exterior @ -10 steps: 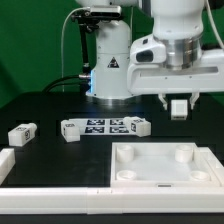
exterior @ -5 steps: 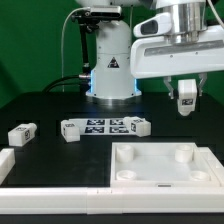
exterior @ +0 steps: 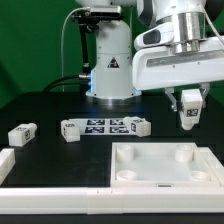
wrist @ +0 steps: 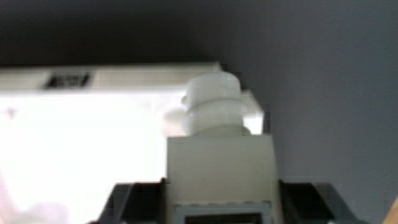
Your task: Assemble one leg
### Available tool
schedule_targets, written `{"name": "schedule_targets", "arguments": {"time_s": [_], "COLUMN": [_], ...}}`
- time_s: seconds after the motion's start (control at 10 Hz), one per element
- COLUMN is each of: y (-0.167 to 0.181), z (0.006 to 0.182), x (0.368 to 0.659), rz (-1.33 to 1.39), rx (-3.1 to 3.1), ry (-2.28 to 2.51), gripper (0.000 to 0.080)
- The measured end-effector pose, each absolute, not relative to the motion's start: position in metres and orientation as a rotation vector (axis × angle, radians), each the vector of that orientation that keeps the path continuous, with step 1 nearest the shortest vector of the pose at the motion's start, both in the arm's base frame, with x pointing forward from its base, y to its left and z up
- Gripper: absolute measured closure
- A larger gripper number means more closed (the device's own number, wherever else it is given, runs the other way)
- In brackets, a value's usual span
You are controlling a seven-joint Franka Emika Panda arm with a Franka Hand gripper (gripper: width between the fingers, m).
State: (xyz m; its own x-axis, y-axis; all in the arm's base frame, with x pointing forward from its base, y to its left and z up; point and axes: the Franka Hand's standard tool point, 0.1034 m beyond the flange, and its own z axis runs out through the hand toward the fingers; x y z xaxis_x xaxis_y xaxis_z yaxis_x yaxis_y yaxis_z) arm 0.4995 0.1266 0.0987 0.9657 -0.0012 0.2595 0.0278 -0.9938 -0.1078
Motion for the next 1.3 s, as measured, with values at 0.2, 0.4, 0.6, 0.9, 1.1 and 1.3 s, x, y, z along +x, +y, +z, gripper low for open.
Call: {"name": "schedule_targets", "arguments": {"time_s": [0.2,0.4,0.6,0.9,1.1,1.3], "y": [0.116,0.116,0.115,0.117,0.126,0.124], "z": [0.094,0.094,0.093,0.089,0.089,0.088], "x": [0.532,0.538,0.537,0.549,0.567,0.586], "rz": [-0.437,-0.461,-0.501,-0.633,-0.657,-0.672], "rx": [-3.009,-3.003,-2.997,-2.972,-2.959,-2.957], "ry": [-0.101,-0.099,-0.097,-0.131,-0.147,-0.156], "gripper": [0.0509,0.0509,0.0509,0.0509,0.0509,0.0509]}}
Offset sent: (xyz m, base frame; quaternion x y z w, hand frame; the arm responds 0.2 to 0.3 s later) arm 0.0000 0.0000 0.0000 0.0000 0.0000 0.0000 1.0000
